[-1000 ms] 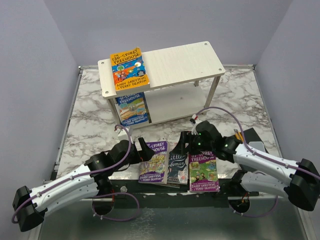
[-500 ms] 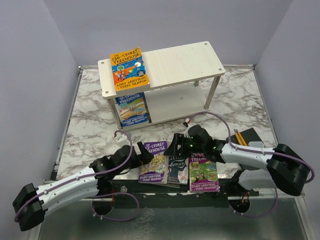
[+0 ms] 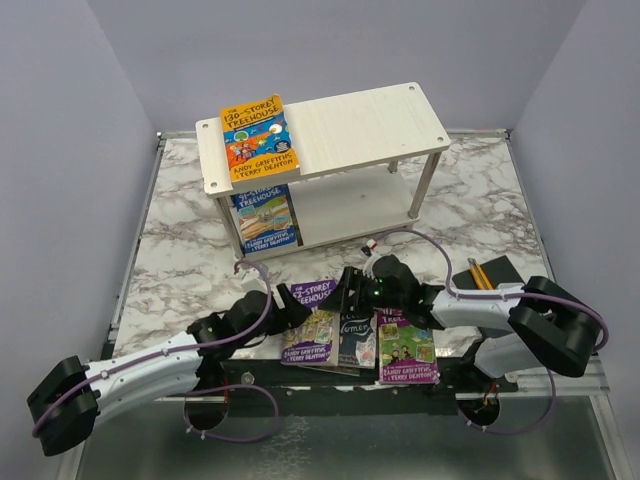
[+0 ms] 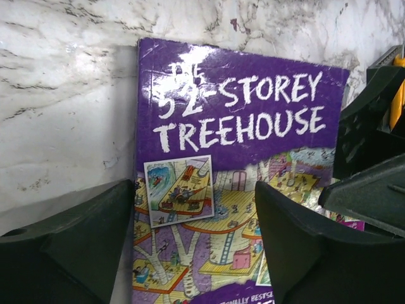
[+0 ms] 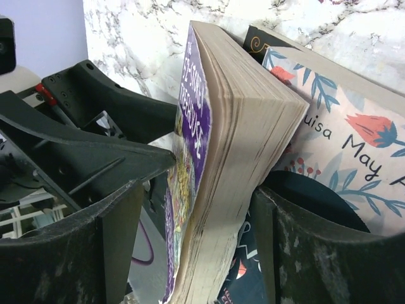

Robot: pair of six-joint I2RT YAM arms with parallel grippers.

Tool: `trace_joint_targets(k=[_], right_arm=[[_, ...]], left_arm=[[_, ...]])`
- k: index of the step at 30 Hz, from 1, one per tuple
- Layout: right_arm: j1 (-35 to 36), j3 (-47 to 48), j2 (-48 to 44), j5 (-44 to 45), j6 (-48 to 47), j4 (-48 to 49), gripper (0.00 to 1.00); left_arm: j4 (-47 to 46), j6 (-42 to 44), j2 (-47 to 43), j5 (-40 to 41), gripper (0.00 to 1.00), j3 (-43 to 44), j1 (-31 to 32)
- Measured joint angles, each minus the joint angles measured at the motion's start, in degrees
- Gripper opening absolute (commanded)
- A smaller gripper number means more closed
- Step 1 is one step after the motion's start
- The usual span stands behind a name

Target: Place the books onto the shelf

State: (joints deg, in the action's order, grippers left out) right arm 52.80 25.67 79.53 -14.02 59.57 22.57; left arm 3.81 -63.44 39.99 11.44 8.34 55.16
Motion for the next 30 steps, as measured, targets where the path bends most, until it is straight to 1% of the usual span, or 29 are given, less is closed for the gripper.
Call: trace_joint_targets(k=[2, 5, 8, 9, 10, 13, 15, 18, 21, 24, 30], right_arm=[[0.0, -0.6, 0.4, 0.0, 0.9, 1.6, 0.65], [0.0, -1.8, 0.8, 0.0, 2.2, 3.8, 0.57], [0.0, -2.7, 1.0, 0.1, 3.2, 4.7, 0.46], [0.1, -2.9, 1.0, 0.1, 3.5, 4.7, 0.40], [0.1, -3.1, 1.0, 0.2, 3.6, 4.7, 0.32], [0.1, -3.7, 1.0, 0.2, 4.4, 3.9, 0.03], [0.3, -3.7, 0.7, 0.2, 4.2, 3.5, 0.01], [0.5, -3.7, -0.4, 0.5, 4.3, 1.7, 0.01], [0.6, -3.7, -3.8, 1.1, 4.1, -2.2, 0.01], [0.8, -3.7, -9.1, 2.7, 3.3, -7.7, 0.01], [0.8, -3.2, -24.5, 6.7, 0.7, -19.4, 0.01]], left_arm=[[-1.3, 0.3, 0.9, -0.6, 0.70, -0.3, 0.0], [-2.9, 0.6, 2.4, -1.7, 0.67, -0.4, 0.0], [-4.7, 0.7, 3.7, -2.6, 0.65, -0.4, 0.0], [-5.1, 0.8, 4.0, -2.8, 0.65, -0.4, 0.0], [-5.4, 1.0, 4.2, -3.0, 0.65, -0.4, 0.0], [-5.6, 1.7, 4.4, -3.5, 0.66, -0.4, 0.0], [-5.5, 2.2, 4.4, -3.5, 0.69, -0.3, 0.0], [-4.7, 2.8, 4.3, -4.2, 0.82, 0.4, 0.0], [-3.5, 3.4, 3.7, -4.9, 0.89, 2.1, 0.0], [-1.1, 4.7, 2.1, -5.0, 0.93, 5.5, 0.0], [3.1, 8.2, -1.1, -5.4, 0.96, 13.2, 0.0]])
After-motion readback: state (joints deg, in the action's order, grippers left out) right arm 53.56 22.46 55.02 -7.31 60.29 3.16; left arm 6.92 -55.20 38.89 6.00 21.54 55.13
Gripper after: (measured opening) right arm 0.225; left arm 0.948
